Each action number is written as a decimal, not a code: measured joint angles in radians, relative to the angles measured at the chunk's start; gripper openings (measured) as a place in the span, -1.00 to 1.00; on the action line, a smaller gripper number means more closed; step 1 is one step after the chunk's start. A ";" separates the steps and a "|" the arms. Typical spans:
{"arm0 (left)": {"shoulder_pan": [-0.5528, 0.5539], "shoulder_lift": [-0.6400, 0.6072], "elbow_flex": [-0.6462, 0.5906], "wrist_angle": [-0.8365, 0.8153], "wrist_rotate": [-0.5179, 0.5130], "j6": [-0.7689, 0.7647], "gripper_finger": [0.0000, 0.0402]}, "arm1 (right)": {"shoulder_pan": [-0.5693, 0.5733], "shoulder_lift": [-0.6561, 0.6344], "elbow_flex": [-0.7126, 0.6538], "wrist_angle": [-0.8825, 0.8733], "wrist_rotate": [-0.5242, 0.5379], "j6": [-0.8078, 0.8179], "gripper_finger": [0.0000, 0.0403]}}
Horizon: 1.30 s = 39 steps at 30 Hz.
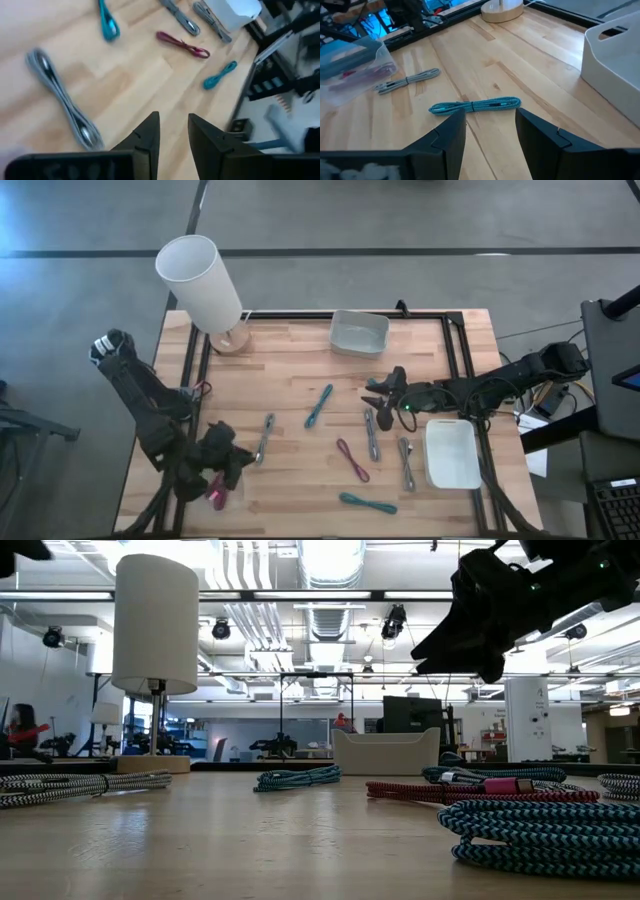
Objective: Pick & Place USB Port
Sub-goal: Put the left blue striped charger cable into the gray bin
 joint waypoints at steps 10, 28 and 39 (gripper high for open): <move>0.155 0.038 -0.005 0.000 0.007 0.447 -0.54 | 0.076 0.000 0.000 0.005 -0.026 0.006 -0.19; 0.554 0.115 -0.005 0.081 0.191 0.917 -0.20 | 0.111 0.000 0.000 -0.006 -0.025 -0.031 -0.15; 0.705 0.363 -0.007 0.374 0.202 0.963 -0.06 | 0.109 0.000 0.007 -0.001 -0.016 -0.047 -0.07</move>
